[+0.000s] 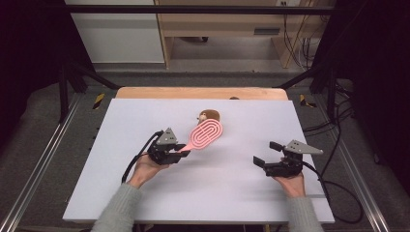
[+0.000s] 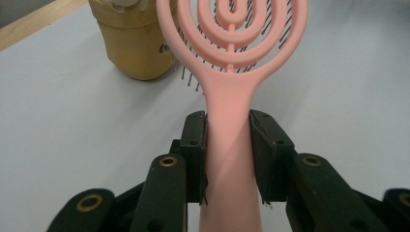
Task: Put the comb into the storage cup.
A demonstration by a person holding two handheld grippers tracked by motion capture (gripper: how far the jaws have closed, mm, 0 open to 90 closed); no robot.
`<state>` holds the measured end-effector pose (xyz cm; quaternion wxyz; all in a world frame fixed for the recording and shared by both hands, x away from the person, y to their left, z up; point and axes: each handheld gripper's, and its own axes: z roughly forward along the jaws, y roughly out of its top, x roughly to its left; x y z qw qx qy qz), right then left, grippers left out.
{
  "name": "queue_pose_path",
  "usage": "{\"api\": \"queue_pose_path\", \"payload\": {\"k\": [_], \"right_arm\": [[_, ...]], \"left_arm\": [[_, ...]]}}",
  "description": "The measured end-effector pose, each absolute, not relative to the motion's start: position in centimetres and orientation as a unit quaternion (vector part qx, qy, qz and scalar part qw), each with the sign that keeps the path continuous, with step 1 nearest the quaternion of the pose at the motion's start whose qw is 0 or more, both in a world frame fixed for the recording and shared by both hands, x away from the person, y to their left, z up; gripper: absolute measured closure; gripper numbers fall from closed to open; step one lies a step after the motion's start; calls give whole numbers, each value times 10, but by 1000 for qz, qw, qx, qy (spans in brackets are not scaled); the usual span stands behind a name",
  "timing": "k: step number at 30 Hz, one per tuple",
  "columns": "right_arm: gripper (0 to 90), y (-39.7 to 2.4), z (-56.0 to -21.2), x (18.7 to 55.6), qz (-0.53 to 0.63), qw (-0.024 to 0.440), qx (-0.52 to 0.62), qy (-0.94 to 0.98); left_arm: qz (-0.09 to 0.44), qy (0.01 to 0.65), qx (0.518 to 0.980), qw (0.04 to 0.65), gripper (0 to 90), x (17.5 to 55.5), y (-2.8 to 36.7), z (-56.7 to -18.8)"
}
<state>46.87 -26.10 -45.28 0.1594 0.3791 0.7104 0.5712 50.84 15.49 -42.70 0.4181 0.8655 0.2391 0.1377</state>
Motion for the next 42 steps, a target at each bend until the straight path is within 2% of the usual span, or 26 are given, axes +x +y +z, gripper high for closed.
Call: {"api": "queue_pose_path", "payload": {"k": [26,42], "right_arm": [[5,-228,-431,461,585,153,353,714],[5,-199,-418,456,606,133,339,707]], "left_arm": [[188,302,819,451,684,471,179,-428],[197,319,801,468,684,455,180,-434]]}}
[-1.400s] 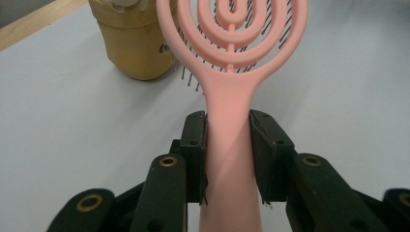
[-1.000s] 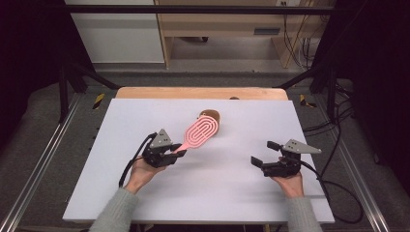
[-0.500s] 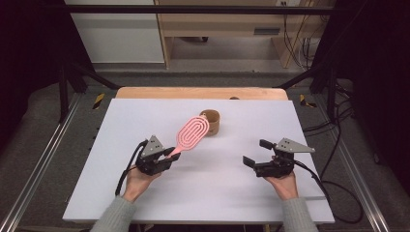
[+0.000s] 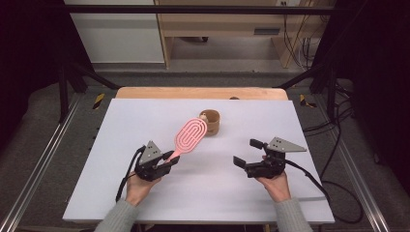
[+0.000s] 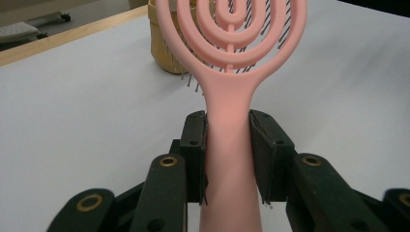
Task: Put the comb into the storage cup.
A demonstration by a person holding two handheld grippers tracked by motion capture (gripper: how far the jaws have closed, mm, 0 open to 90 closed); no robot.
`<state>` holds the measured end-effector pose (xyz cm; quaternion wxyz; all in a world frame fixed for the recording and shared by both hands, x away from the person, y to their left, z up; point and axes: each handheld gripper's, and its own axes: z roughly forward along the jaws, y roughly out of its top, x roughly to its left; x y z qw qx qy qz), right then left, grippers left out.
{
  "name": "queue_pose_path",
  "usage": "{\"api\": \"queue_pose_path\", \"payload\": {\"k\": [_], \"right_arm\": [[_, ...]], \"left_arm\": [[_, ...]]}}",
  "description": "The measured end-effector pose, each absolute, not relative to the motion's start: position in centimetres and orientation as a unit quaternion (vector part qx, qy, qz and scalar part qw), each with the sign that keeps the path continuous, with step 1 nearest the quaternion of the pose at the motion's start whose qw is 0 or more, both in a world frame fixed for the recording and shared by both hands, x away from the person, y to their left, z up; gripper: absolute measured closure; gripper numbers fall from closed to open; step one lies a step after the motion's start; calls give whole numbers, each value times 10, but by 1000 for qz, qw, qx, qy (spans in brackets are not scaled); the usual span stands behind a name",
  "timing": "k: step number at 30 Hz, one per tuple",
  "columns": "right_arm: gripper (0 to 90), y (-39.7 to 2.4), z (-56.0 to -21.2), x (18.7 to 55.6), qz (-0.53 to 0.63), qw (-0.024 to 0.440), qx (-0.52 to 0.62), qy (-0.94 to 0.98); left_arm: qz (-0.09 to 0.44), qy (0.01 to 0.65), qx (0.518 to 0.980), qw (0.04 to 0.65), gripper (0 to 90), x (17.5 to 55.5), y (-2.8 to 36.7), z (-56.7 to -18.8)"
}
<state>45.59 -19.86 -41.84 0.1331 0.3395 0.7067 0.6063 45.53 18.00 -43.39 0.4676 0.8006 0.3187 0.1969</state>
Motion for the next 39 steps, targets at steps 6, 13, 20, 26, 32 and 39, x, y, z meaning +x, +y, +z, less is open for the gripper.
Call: {"api": "queue_pose_path", "payload": {"k": [6,13,20,26,32,39], "right_arm": [[5,-191,-416,456,608,126,340,706],[5,-185,-415,458,610,118,345,703],[5,-175,-416,462,608,111,348,705],[5,-170,-415,466,604,107,353,706],[5,-163,-413,469,601,104,353,709],[5,-155,-414,475,593,96,359,714]], "left_arm": [[202,324,796,470,684,452,177,-433],[216,319,793,473,684,447,170,-431],[225,320,790,473,684,445,165,-431],[226,316,790,474,684,444,161,-430],[224,315,791,474,684,443,158,-431],[223,314,793,471,684,443,153,-434]]}}
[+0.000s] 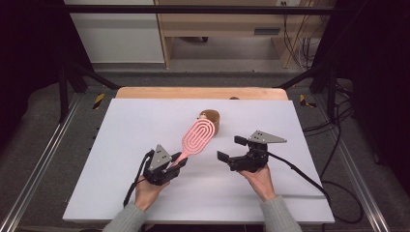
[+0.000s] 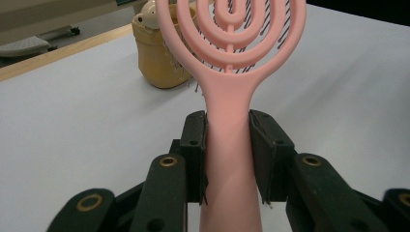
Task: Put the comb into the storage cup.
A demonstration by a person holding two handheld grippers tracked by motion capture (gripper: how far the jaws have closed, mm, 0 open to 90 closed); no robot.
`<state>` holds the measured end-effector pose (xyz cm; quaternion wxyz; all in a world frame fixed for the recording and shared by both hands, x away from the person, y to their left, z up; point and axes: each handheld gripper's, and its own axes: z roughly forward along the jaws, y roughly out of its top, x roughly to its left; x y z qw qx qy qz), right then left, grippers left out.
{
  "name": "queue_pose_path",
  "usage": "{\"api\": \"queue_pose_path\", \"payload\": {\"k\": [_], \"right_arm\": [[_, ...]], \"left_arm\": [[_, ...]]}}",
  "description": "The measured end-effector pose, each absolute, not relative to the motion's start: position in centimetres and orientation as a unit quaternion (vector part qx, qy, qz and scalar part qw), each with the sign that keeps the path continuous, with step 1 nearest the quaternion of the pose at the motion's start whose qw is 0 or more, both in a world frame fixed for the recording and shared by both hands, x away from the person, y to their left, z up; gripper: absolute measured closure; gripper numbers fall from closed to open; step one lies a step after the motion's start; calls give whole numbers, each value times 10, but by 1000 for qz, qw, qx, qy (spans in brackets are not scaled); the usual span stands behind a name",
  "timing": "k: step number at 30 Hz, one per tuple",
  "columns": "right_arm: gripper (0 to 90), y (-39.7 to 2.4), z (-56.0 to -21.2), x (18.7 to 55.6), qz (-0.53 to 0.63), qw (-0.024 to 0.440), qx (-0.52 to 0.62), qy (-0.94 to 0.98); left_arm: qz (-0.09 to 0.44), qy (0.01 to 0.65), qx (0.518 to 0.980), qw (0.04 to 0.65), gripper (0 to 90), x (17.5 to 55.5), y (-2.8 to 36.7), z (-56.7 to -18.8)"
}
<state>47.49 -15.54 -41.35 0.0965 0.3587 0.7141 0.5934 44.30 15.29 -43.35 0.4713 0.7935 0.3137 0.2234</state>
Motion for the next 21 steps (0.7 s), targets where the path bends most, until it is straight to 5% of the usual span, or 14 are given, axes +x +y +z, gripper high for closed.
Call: {"api": "queue_pose_path", "payload": {"k": [21], "right_arm": [[5,-141,-406,485,601,84,362,708]], "left_arm": [[230,318,784,480,685,444,148,-430]]}}
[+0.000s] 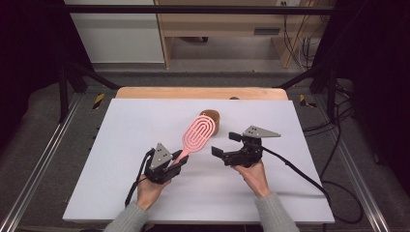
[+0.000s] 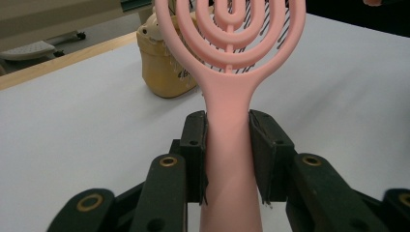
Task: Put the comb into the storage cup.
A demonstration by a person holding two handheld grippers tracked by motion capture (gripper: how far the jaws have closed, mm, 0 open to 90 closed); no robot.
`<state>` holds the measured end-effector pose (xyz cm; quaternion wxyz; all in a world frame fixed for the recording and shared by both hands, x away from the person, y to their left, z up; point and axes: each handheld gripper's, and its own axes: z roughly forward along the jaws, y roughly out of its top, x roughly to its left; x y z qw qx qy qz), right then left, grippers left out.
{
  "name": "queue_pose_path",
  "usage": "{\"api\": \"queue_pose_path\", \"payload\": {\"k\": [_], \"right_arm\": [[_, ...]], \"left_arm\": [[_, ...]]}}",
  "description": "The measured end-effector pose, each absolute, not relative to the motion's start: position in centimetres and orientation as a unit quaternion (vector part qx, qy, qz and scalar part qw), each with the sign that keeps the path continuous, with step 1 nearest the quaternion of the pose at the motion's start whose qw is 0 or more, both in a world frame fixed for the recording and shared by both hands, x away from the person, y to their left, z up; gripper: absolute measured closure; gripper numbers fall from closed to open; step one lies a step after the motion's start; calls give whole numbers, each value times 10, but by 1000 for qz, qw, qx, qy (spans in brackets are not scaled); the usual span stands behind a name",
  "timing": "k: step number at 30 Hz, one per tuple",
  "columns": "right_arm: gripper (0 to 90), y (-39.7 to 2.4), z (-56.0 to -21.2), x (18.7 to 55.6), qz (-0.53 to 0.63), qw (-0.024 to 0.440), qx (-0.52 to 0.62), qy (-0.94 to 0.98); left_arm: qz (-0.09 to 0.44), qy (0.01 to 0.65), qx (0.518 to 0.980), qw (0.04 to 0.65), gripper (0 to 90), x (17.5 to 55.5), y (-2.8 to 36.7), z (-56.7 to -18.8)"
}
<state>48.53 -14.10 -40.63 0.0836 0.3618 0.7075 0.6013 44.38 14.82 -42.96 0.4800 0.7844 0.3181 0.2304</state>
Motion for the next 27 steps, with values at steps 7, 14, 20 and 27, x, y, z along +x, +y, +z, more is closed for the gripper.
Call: {"api": "queue_pose_path", "payload": {"k": [7,14,20,27], "right_arm": [[5,-141,-405,487,607,78,367,701],[5,-141,-406,489,606,74,370,700],[10,-141,-405,489,610,72,373,696],[20,-141,-406,490,609,70,377,695]], "left_arm": [[233,315,786,478,684,443,143,-429],[235,314,783,482,684,441,136,-425],[235,305,786,484,685,439,123,-424],[232,298,788,487,685,436,112,-426]]}}
